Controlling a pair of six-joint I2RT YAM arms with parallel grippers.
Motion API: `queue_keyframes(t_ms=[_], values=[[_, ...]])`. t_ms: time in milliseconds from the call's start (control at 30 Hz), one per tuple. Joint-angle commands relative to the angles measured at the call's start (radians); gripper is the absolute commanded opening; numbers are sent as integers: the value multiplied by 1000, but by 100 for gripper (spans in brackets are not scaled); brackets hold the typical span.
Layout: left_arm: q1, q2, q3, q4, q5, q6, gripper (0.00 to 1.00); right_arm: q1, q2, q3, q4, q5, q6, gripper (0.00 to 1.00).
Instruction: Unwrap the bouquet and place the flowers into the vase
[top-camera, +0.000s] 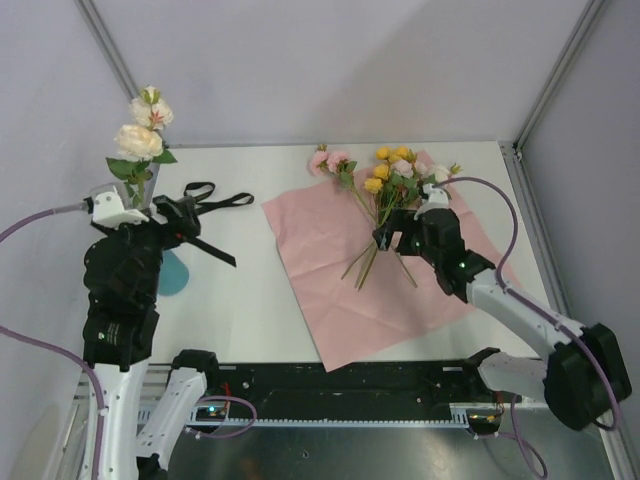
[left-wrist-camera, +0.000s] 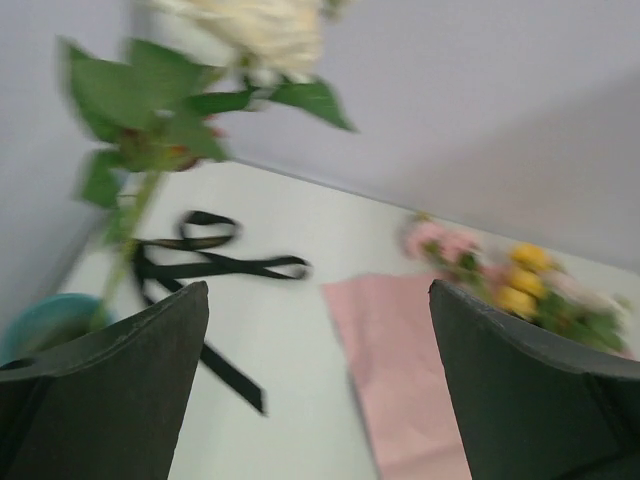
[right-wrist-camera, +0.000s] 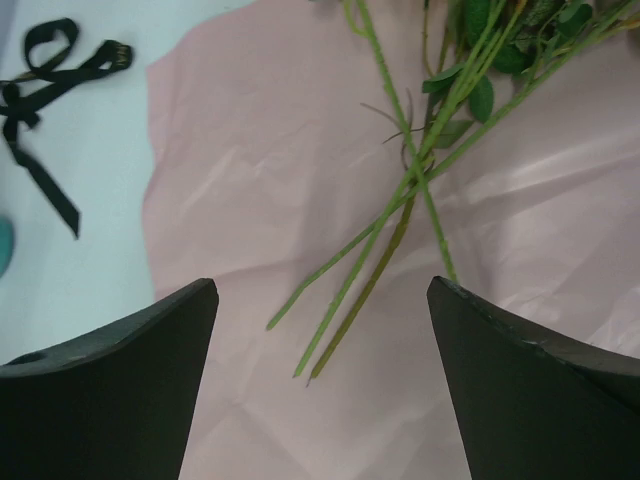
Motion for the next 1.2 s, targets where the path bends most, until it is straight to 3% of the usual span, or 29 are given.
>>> queue_keyframes(t_ms=[0, 100, 233, 433, 633, 900, 1167], values=[[6, 46, 13, -40, 475, -122, 96, -36, 134, 113, -83, 2, -76, 90], [4, 64, -15, -44, 619, -122, 96, -56, 228, 164, -106, -21, -110, 77], [-1, 26, -93, -39, 624, -101, 99, -74, 328, 227, -141, -14, -155, 63], [-16, 10, -238, -19, 684, -102, 100, -104, 450, 312, -214, -5, -220, 55], [-27, -21, -351, -4, 631, -95, 100, -139, 526, 334, -229, -24, -257, 51], [-27, -6, -393, 13, 658, -129, 100, -152, 613, 352, -230, -134, -280, 48], [-27, -15, -397, 14, 661, -128, 100, -153, 635, 348, -230, -157, -274, 29]])
